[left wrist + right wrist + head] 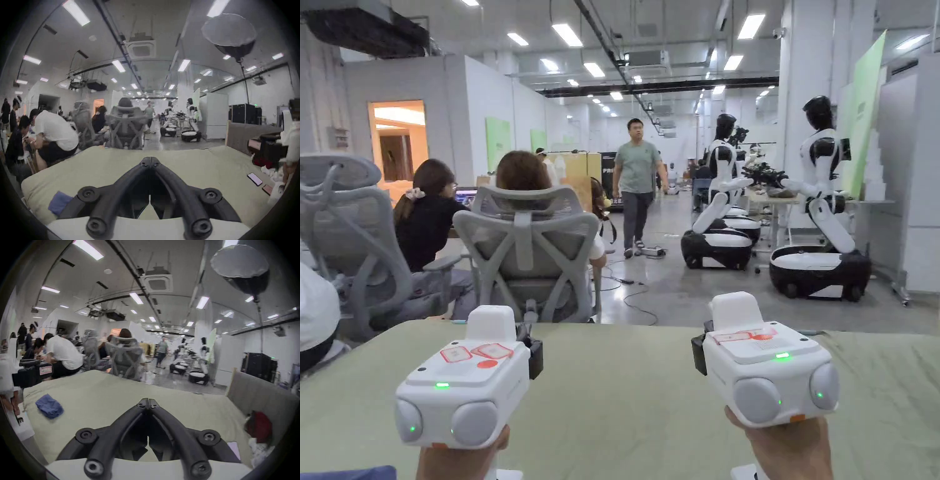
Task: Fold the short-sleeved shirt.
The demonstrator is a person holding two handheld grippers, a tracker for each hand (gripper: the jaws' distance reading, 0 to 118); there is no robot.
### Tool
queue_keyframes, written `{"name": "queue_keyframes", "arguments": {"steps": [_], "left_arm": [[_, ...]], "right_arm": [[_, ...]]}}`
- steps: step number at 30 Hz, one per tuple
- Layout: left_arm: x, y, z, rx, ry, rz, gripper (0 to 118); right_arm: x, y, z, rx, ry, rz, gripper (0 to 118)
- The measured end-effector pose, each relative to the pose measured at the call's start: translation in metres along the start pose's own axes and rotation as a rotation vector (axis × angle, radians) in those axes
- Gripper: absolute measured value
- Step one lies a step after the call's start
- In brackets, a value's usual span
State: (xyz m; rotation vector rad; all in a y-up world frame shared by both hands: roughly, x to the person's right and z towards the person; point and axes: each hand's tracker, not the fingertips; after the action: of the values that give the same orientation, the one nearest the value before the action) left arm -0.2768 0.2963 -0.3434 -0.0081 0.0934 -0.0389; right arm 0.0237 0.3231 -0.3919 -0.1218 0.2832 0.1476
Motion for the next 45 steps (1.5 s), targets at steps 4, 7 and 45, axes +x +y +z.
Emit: {"name": "queue_keyframes", "arguments": {"steps": [4,7,45], "left_arm": [[0.063,-0.034,0.005,0.0,-0.141,0.025,0],[0.085,-0.067,0.013,-0.017,-0.142,0.011,0],[0.098,-0.141,0.071,-0.076,-0.065,0.003,67]], "right_arm": [[0.049,-0.034,0.037,-0.004,-0.097,-0.002,0],[0.067,-0.067,0.058,0.026,-0.132,-0.041,0],[0.047,-0.154,0.11,-0.062,-0.146,-0.089,50]]}}
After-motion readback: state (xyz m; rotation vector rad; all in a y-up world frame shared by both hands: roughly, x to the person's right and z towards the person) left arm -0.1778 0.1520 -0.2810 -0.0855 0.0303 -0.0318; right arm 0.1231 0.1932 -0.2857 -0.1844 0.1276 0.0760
